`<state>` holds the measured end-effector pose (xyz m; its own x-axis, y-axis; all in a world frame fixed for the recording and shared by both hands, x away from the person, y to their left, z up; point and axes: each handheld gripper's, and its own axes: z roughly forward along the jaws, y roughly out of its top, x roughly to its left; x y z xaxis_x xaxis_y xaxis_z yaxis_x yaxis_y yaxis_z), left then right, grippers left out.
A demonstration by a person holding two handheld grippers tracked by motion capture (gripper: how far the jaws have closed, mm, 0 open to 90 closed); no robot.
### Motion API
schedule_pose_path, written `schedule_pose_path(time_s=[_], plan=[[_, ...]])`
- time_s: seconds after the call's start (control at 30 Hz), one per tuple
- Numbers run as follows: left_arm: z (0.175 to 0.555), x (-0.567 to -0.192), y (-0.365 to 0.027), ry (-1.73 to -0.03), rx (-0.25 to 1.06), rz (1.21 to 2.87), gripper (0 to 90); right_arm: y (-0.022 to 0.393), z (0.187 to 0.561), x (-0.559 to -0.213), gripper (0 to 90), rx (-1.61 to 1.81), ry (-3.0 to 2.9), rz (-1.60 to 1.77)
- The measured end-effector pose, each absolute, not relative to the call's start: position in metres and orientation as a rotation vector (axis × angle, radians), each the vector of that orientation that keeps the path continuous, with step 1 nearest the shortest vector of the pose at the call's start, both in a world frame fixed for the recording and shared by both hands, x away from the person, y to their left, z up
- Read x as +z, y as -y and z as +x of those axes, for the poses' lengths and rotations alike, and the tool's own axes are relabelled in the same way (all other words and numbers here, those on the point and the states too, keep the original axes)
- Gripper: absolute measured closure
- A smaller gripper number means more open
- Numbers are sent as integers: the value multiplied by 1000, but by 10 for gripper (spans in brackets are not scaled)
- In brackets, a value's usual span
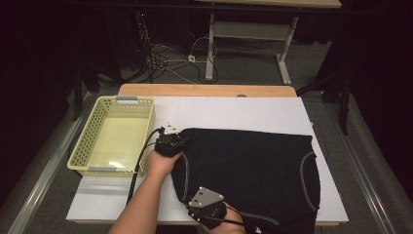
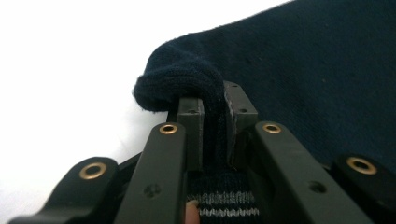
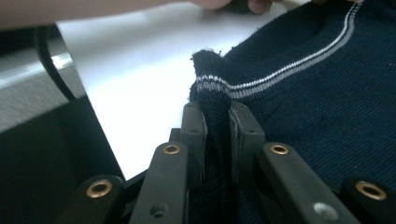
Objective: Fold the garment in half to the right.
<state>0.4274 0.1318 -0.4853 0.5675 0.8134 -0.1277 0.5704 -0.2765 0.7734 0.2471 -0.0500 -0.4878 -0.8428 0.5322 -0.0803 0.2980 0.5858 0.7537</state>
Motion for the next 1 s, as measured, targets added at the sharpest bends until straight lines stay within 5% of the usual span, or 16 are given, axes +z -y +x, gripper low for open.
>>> schedule_pose_path(time_s=[0.53,1.0], plan=[[431,-444,-109,-1096,385,2060,803,75,242,-450,790,1330,-2383,681],[416,-390,-151,-1201,498,1985,803,44,241,-424,791,1458,-2372,569]])
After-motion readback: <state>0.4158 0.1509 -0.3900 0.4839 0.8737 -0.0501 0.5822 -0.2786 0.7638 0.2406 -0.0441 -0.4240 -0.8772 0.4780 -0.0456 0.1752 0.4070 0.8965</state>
